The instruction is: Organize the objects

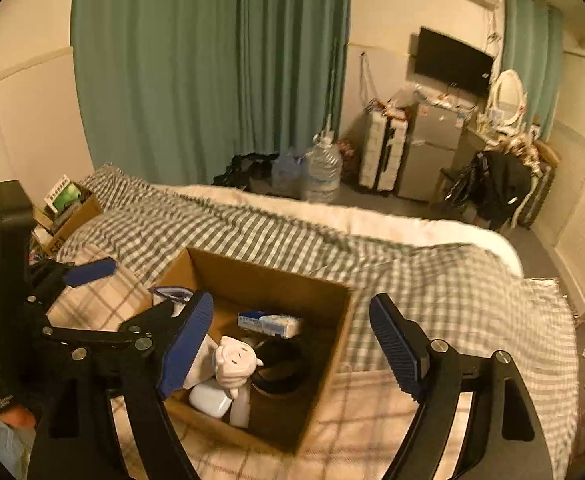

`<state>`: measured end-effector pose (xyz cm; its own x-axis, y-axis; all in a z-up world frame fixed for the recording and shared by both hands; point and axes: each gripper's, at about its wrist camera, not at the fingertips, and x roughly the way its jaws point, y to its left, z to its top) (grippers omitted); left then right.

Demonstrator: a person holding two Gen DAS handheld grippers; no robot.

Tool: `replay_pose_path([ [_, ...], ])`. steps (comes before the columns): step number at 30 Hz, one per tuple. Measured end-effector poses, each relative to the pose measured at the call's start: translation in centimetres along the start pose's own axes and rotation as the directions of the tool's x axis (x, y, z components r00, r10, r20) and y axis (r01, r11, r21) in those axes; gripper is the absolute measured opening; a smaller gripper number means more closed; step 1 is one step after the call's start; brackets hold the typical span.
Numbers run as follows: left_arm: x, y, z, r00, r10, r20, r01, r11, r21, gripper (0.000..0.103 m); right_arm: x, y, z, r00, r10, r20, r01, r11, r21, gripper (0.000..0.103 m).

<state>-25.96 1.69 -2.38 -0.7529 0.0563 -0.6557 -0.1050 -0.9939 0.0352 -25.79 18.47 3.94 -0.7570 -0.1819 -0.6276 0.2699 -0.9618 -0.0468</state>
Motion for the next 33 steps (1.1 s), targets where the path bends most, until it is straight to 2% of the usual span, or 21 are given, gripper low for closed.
replay_pose_path([
  [5, -6.7, 0.2, 1.0, 0.996, -0.004, 0.09, 0.005, 1.0, -0.006, 0.092, -7.4, -0.1, 1.0, 0.996, -0.054, 0.068, 0.054, 0.999, 0.007, 0.092],
  [8, -10.7, 0.5, 1.0, 0.989, 0.001, 0.149, 0.002, 1.0, -0.016, 0.103, -11.7, 0.3, 0.8, 0.989, -0.103, 0.105, 0.103, 0.995, 0.006, 0.098],
  [10, -13.2, 0.7, 0.6, 0.981, 0.003, 0.194, 0.002, 1.0, -0.024, 0.103, -14.4, 0.7, 0.2, 0.982, -0.122, 0.141, 0.122, 0.992, 0.004, 0.103],
  [13, -16.1, 0.9, -0.3, 0.973, -0.001, 0.231, 0.009, 0.999, -0.033, 0.103, -17.4, 1.2, -1.1, 0.972, -0.147, 0.184, 0.144, 0.989, 0.031, 0.103],
  [19, -19.9, 0.8, -3.4, 0.957, -0.008, 0.288, 0.019, 0.999, -0.038, 0.103, -20.6, 2.2, -4.7, 0.962, -0.168, 0.216, 0.15, 0.984, 0.097, 0.103],
  [22, -20.5, 0.9, -5.6, 0.951, 0.023, 0.309, -0.005, 0.998, -0.061, 0.103, -20.8, 2.6, -6.8, 0.952, -0.166, 0.256, 0.14, 0.983, 0.117, 0.103],
  [26, -19.0, 1.1, -8.9, 0.951, 0.058, 0.302, -0.029, 0.995, -0.101, 0.103, -19.6, 3.5, -10.5, 0.908, -0.204, 0.365, 0.165, 0.977, 0.135, 0.103],
  [28, -18.1, 0.9, -10.8, 0.937, 0.107, 0.333, -0.067, 0.989, -0.13, 0.103, -17.7, 3.8, -12.3, 0.897, -0.238, 0.373, 0.191, 0.969, 0.158, 0.103],
  [30, -17.1, 0.5, -12.3, 0.931, 0.127, 0.343, -0.09, 0.988, -0.122, 0.103, -15.8, 3.8, -13.4, 0.906, -0.238, 0.35, 0.19, 0.968, 0.166, 0.103],
  [33, -15.7, 0.2, -13.1, 0.944, 0.117, 0.309, -0.093, 0.991, -0.094, 0.103, -13.1, 3.8, -14.5, 0.927, -0.231, 0.294, 0.19, 0.968, 0.161, 0.103],
])
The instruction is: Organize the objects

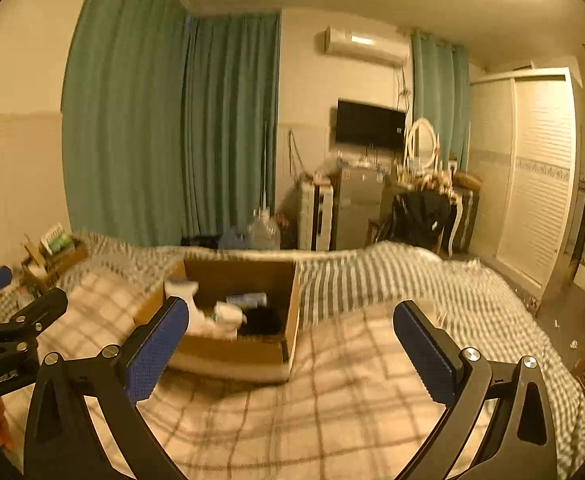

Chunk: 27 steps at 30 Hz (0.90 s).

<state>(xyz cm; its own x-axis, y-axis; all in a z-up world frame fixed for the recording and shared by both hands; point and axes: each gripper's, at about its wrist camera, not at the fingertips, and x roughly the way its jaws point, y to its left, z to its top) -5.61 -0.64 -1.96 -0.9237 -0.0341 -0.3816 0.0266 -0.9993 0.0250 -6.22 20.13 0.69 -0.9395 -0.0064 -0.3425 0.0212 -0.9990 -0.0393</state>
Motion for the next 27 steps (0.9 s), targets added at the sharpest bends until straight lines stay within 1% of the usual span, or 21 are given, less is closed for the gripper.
replay_pose_path([
  [2, 0.3, 0.0, -0.3, 1.0, 0.012, -0.012, -0.012, 1.0, -0.002, 0.103, 0.9, 0.3, -0.9, 1.0, -0.017, -0.024, 0.016, 1.0, -0.014, 0.103],
  [4, 0.6, 0.0, -0.5, 1.0, 0.002, -0.023, -0.002, 1.0, -0.01, 0.103, 1.6, 0.4, -1.3, 0.999, -0.017, -0.044, 0.017, 1.0, -0.014, 0.103],
  [9, 1.0, -0.1, -0.9, 0.999, 0.008, -0.035, -0.008, 1.0, 0.0, 0.103, 2.0, 0.3, -1.9, 0.998, -0.019, -0.063, 0.019, 1.0, -0.006, 0.103],
  [27, 1.4, -0.3, -1.2, 0.998, 0.003, -0.062, -0.003, 1.0, 0.013, 0.103, 1.7, 0.3, -1.9, 0.997, -0.014, -0.071, 0.013, 1.0, -0.013, 0.103],
])
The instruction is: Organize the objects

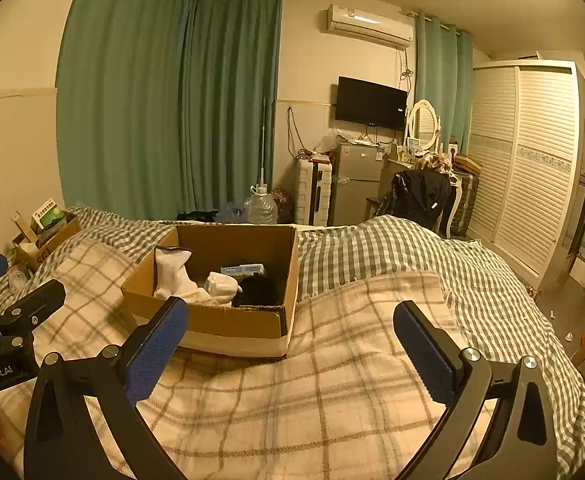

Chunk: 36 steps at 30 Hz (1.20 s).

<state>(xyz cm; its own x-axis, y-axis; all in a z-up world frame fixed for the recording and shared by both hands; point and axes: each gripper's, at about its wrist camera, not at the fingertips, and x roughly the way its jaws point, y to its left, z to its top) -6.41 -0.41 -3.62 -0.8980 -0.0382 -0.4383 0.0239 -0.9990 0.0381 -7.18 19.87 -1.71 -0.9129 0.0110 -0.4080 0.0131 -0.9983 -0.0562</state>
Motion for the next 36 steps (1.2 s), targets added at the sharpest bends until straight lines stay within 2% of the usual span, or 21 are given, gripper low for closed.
replay_pose_path([
  [36, 0.26, 0.52, -0.22, 1.0, 0.009, -0.011, -0.009, 1.0, -0.004, 0.103, 0.09, 0.11, -0.21, 1.0, -0.001, -0.01, 0.001, 1.0, 0.001, 0.103],
])
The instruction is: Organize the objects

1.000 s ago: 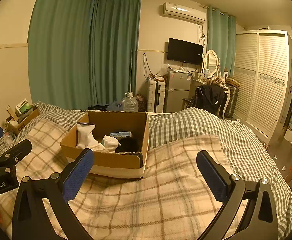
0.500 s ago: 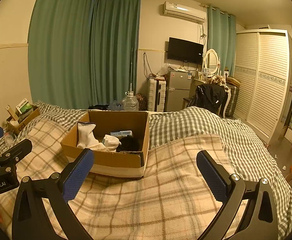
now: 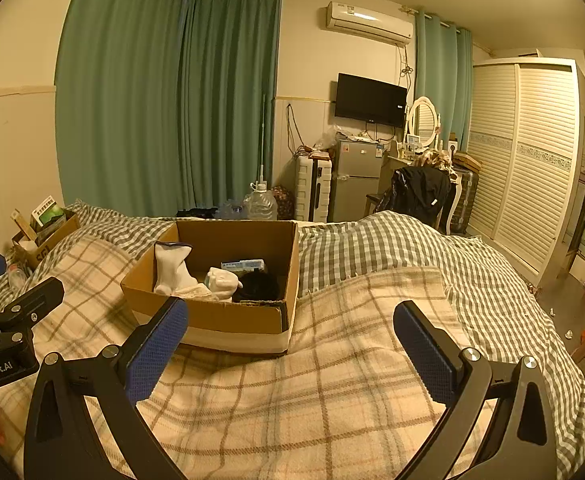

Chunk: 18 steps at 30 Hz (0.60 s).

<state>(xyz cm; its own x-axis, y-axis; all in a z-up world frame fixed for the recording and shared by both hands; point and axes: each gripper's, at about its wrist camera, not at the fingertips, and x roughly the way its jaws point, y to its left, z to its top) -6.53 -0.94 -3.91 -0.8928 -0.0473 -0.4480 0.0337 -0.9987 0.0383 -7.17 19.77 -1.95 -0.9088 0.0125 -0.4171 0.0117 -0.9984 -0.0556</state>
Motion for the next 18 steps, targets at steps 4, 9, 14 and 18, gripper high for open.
replay_pose_path([
  [4, 0.0, -0.07, -0.01, 1.0, 0.0, 0.001, 0.0, 1.0, 0.0, 0.103, -0.01, -0.03, -0.06, 1.0, -0.001, -0.002, 0.001, 1.0, 0.001, 0.103],
  [9, -0.03, -0.1, -0.04, 1.0, 0.003, 0.002, -0.003, 1.0, -0.001, 0.103, 0.01, -0.02, -0.06, 1.0, 0.0, -0.003, 0.0, 1.0, 0.001, 0.103],
  [14, -0.18, -0.18, -0.06, 1.0, 0.009, 0.012, -0.009, 1.0, 0.008, 0.103, 0.02, 0.0, -0.06, 1.0, -0.001, -0.004, 0.001, 1.0, 0.001, 0.103],
  [18, -0.13, -0.25, -0.03, 1.0, 0.01, 0.01, -0.01, 1.0, 0.011, 0.103, 0.02, 0.01, -0.05, 1.0, -0.002, -0.004, 0.002, 1.0, 0.0, 0.103],
])
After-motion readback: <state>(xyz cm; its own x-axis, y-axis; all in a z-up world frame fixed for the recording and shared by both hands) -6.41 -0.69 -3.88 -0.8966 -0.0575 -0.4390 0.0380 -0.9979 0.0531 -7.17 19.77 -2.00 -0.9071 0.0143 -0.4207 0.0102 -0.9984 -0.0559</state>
